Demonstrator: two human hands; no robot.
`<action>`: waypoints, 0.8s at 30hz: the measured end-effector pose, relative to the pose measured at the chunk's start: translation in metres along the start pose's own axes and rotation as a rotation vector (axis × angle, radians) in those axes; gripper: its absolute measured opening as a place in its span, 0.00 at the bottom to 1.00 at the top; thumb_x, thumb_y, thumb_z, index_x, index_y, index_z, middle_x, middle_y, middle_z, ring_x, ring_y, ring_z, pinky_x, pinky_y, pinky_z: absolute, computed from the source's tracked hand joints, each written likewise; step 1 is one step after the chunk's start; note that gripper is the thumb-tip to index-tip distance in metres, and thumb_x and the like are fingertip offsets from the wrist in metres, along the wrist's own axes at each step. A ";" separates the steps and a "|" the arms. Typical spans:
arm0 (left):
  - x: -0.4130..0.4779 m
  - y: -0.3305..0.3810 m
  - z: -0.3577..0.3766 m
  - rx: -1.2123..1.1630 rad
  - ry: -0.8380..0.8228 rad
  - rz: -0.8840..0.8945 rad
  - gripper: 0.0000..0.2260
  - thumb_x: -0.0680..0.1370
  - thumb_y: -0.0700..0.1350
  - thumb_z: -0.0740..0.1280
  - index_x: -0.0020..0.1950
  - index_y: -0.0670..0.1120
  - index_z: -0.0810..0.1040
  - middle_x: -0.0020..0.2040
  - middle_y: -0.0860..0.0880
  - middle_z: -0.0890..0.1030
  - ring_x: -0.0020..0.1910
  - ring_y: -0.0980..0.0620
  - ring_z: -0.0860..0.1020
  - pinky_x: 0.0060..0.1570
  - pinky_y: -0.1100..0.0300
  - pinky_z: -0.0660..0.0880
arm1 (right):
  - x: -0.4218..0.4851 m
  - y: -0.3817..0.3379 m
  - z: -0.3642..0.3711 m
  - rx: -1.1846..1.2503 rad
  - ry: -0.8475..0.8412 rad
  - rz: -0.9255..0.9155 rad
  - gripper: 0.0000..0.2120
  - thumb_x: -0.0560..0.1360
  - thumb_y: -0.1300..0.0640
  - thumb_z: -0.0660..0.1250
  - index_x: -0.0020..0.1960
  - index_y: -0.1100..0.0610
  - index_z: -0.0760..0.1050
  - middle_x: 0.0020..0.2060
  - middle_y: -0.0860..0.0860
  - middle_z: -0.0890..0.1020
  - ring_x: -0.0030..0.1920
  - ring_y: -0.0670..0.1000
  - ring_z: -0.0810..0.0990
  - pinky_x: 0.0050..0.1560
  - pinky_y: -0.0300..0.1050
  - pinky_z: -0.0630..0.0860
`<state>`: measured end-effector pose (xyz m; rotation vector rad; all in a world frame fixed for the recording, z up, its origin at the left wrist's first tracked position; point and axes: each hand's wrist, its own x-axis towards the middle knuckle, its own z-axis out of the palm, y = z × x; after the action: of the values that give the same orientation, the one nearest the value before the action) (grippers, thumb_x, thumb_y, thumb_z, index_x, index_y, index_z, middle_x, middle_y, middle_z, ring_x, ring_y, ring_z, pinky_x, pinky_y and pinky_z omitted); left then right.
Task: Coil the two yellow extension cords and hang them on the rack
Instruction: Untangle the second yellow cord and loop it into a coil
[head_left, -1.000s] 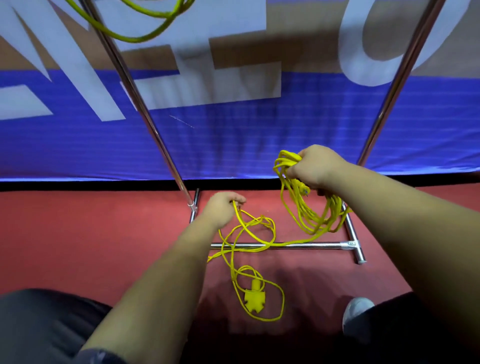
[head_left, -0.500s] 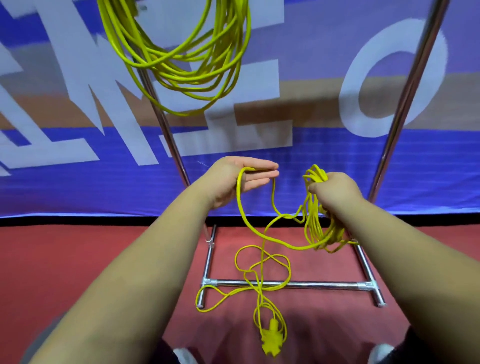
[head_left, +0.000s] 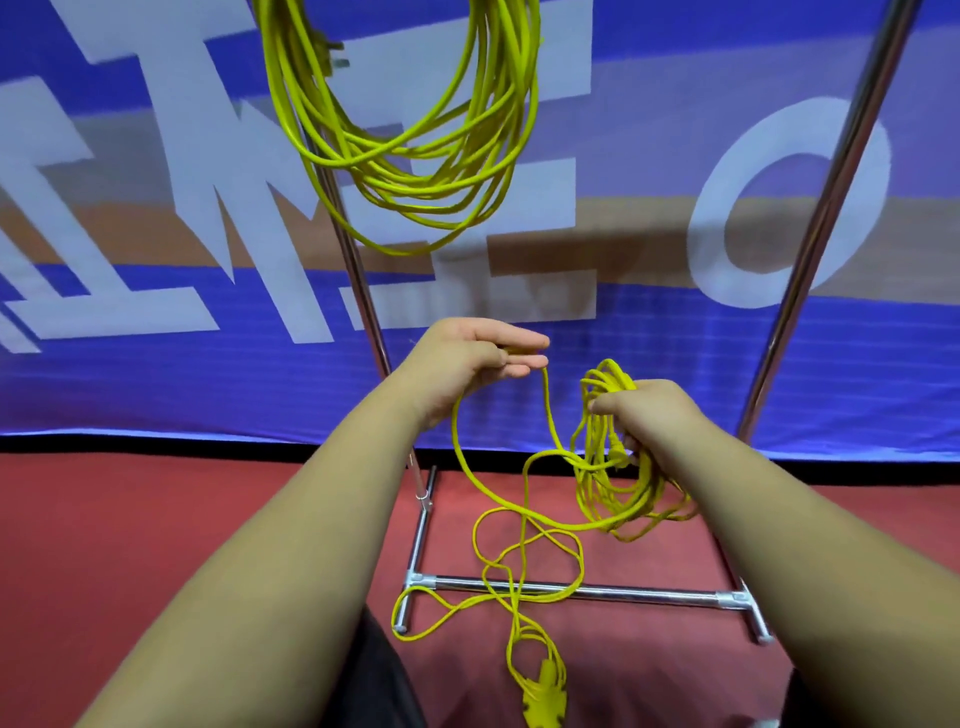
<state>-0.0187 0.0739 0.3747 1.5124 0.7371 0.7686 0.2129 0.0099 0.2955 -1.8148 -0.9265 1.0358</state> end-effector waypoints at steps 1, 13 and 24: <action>0.000 0.002 0.001 -0.008 -0.007 0.031 0.22 0.75 0.24 0.53 0.60 0.32 0.82 0.58 0.37 0.85 0.58 0.40 0.85 0.58 0.59 0.82 | -0.004 -0.003 0.002 0.034 -0.060 0.021 0.12 0.73 0.57 0.77 0.39 0.56 0.74 0.28 0.54 0.72 0.23 0.53 0.70 0.28 0.44 0.70; 0.014 -0.011 0.002 -0.261 -0.070 -0.007 0.18 0.80 0.32 0.54 0.60 0.33 0.81 0.59 0.37 0.84 0.50 0.45 0.86 0.49 0.59 0.83 | -0.020 -0.011 0.025 0.133 -0.442 0.092 0.14 0.76 0.53 0.78 0.38 0.52 0.75 0.28 0.48 0.63 0.26 0.49 0.61 0.30 0.43 0.64; 0.016 -0.110 -0.040 0.556 -0.039 -0.535 0.10 0.84 0.39 0.62 0.61 0.47 0.80 0.53 0.45 0.85 0.45 0.49 0.83 0.42 0.58 0.77 | -0.012 -0.016 0.017 0.476 -0.305 0.096 0.10 0.82 0.51 0.71 0.45 0.55 0.77 0.25 0.45 0.62 0.22 0.46 0.59 0.25 0.40 0.60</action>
<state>-0.0441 0.1177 0.2677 1.6914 1.3300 0.1265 0.1897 0.0104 0.3084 -1.3368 -0.6919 1.4802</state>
